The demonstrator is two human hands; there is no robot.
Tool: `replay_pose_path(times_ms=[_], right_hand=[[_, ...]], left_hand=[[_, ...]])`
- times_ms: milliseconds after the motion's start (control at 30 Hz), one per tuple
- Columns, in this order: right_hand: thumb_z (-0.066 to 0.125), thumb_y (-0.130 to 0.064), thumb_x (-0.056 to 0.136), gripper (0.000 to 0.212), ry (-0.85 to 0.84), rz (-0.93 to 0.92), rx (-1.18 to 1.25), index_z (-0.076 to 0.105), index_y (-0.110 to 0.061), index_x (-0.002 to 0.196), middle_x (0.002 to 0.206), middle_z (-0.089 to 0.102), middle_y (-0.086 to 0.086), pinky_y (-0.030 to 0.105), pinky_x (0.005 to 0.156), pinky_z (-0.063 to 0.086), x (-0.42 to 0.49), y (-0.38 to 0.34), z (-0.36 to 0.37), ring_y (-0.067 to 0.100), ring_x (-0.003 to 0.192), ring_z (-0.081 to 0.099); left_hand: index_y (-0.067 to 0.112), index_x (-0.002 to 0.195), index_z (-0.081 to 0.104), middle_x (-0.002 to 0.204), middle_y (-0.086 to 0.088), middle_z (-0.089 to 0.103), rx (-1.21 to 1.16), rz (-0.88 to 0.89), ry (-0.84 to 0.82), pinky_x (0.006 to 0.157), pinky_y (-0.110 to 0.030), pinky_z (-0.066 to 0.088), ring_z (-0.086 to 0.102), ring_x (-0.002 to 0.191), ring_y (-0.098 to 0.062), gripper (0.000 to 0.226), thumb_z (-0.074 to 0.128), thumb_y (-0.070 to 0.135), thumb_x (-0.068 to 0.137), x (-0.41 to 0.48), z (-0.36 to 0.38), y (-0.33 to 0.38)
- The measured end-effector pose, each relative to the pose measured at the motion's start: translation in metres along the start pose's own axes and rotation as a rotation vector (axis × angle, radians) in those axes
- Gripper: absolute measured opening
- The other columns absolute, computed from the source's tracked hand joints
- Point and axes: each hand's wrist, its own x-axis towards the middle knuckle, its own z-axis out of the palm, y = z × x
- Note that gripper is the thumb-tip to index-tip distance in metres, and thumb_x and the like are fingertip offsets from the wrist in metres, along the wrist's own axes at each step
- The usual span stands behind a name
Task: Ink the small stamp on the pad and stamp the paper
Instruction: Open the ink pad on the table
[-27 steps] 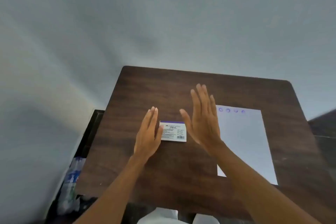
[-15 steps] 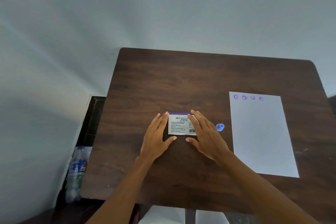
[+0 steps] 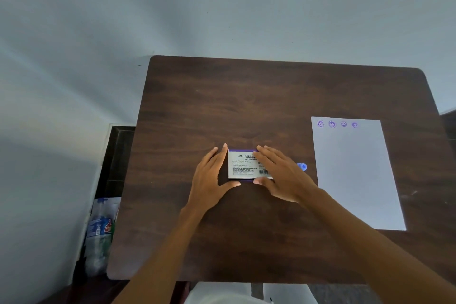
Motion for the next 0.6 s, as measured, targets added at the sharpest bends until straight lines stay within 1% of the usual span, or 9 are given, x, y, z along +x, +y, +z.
replay_pose_path(times_ms=[33,100,133,167,233,333,433,500,600], right_hand=[[0.048,-0.051,0.092,0.066,0.002,-0.017,0.012,0.024,-0.028,0.148,0.159,0.024,-0.005,0.04,0.115,0.027,0.001,0.002,-0.006,0.016,0.145,0.02],[0.035,-0.055,0.094,0.055,0.033,-0.025,0.066,0.035,-0.029,0.142,0.151,0.041,-0.003,0.039,0.108,0.037,0.007,0.006,-0.02,0.016,0.137,0.038],[0.031,-0.057,0.094,0.053,0.056,-0.013,0.106,0.039,-0.03,0.138,0.144,0.049,-0.004,0.038,0.102,0.044,0.01,0.006,-0.025,0.017,0.129,0.047],[0.029,-0.057,0.094,0.05,0.082,0.0,0.146,0.041,-0.03,0.135,0.138,0.055,-0.004,0.037,0.096,0.048,0.015,0.006,-0.03,0.016,0.121,0.054],[0.034,-0.054,0.096,0.044,0.153,0.017,0.212,0.045,-0.028,0.13,0.131,0.059,-0.003,0.035,0.09,0.051,0.025,0.005,-0.035,0.016,0.113,0.058],[0.038,-0.042,0.1,0.033,0.303,0.049,0.241,0.05,-0.023,0.124,0.128,0.055,0.001,0.029,0.086,0.047,0.045,0.006,-0.039,0.016,0.109,0.057],[0.037,-0.041,0.1,0.038,0.285,0.155,0.273,0.052,-0.02,0.127,0.132,0.051,0.004,0.026,0.087,0.041,0.064,0.005,-0.038,0.018,0.113,0.054],[0.035,-0.042,0.1,0.041,0.242,0.187,0.238,0.049,-0.02,0.132,0.137,0.05,0.005,0.031,0.093,0.043,0.07,0.005,-0.035,0.02,0.121,0.05],[0.033,-0.041,0.101,0.043,0.201,0.189,0.159,0.047,-0.021,0.136,0.141,0.047,0.005,0.044,0.103,0.043,0.07,0.009,-0.036,0.022,0.128,0.041]], left_hand=[[0.03,0.155,0.014,0.159,0.022,0.021,-0.028,-0.015,0.0,0.115,-0.032,0.022,0.009,0.146,0.001,0.1,0.071,0.056,0.077,0.0,0.0,0.0],[0.036,0.155,0.012,0.152,0.042,0.007,-0.083,-0.058,0.013,0.112,-0.026,0.021,0.004,0.142,0.013,0.103,0.073,0.056,0.075,0.0,0.0,0.001],[0.037,0.154,0.01,0.148,0.048,0.004,-0.105,-0.073,0.015,0.11,-0.024,0.021,0.002,0.141,0.015,0.104,0.073,0.056,0.075,-0.001,0.0,0.001],[0.037,0.155,0.009,0.147,0.048,0.002,-0.111,-0.081,0.009,0.111,-0.025,0.022,0.001,0.141,0.014,0.103,0.073,0.055,0.076,-0.002,0.002,0.002],[0.034,0.155,0.011,0.154,0.04,-0.002,-0.094,-0.091,-0.014,0.112,-0.031,0.022,-0.001,0.144,0.01,0.099,0.071,0.054,0.079,-0.003,0.005,0.002],[0.035,0.155,0.012,0.161,0.025,0.0,-0.093,-0.141,-0.041,0.113,-0.034,0.021,-0.003,0.144,0.006,0.097,0.069,0.057,0.08,-0.003,0.008,0.003],[0.033,0.155,0.014,0.163,0.019,0.001,-0.083,-0.149,-0.05,0.113,-0.034,0.019,-0.002,0.144,0.004,0.094,0.067,0.057,0.081,-0.003,0.008,0.004],[0.031,0.155,0.015,0.163,0.018,0.0,-0.076,-0.148,-0.049,0.113,-0.033,0.019,-0.002,0.145,0.003,0.093,0.068,0.056,0.082,-0.003,0.008,0.005],[0.03,0.155,0.016,0.163,0.016,0.001,-0.059,-0.151,-0.043,0.115,-0.035,0.019,-0.001,0.145,0.001,0.092,0.067,0.056,0.083,-0.004,0.008,0.005]])
